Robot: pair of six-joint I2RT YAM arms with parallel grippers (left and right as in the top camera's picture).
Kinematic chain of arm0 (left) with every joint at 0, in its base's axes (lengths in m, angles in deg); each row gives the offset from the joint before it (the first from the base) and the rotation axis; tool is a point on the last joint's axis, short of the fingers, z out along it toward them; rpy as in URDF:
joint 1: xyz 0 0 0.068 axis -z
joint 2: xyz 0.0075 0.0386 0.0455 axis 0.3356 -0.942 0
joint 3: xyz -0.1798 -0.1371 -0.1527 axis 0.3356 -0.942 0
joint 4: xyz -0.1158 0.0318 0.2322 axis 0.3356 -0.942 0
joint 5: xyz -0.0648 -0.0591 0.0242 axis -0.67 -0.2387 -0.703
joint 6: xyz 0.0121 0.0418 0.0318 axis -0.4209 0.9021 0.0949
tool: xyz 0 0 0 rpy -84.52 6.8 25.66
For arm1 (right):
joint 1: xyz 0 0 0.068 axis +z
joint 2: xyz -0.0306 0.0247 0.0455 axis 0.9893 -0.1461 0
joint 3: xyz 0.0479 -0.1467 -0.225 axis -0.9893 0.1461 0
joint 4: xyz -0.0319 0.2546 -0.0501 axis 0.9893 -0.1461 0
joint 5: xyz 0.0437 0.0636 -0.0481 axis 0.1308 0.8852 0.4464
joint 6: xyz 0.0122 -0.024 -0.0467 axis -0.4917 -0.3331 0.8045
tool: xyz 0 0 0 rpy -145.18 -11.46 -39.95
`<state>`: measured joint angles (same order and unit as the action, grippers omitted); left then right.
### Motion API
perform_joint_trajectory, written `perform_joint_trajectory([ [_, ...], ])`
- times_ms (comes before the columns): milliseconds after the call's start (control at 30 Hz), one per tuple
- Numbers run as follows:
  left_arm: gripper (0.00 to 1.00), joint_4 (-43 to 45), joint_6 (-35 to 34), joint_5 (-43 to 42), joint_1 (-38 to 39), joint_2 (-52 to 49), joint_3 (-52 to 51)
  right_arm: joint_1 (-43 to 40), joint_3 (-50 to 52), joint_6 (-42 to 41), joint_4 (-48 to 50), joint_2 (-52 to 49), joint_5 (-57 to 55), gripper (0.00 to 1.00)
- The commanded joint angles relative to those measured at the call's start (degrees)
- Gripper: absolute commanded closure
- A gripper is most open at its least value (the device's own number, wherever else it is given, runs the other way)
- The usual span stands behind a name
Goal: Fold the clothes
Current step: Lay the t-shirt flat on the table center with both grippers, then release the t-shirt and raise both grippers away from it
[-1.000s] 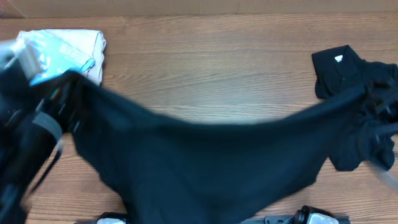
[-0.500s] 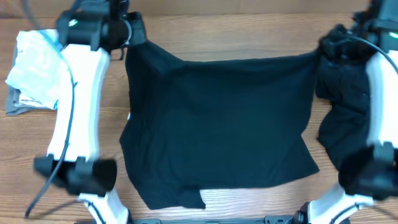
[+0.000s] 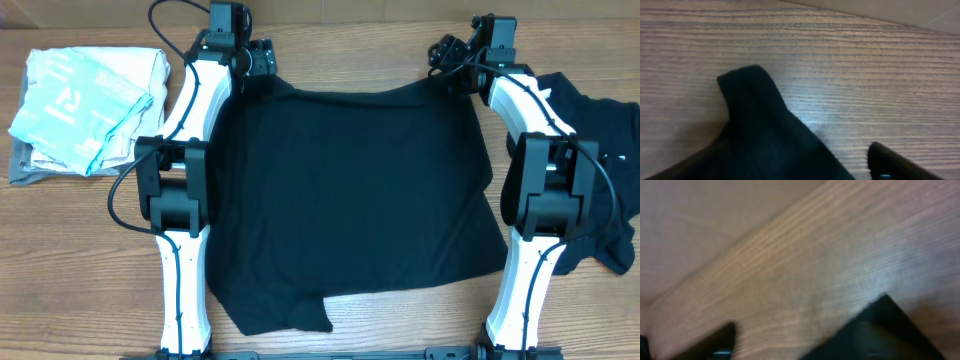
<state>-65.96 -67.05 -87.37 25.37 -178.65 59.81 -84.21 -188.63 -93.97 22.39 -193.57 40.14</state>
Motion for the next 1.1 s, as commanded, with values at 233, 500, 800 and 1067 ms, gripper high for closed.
perform_joint_trajectory([
  [233,0.1,-9.5,1.7,-9.6,-7.7,14.3,12.2,-5.0,-11.0,0.2,-10.1,8.5,10.5,0.0],
  [500,0.96,-32.6,1.3,-9.5,-9.2,19.3,12.4,-6.3,-13.1,8.8,-33.8,13.7,8.6,0.81],
  [800,0.96,-36.7,1.4,-9.9,-5.0,7.7,11.0,-2.3,-12.7,13.7,-35.0,7.3,-3.3,0.96],
  [1067,0.96,-33.3,2.6,-8.9,-1.6,-1.1,11.0,-2.2,-12.7,15.8,-30.8,-1.7,-4.0,0.96],
])
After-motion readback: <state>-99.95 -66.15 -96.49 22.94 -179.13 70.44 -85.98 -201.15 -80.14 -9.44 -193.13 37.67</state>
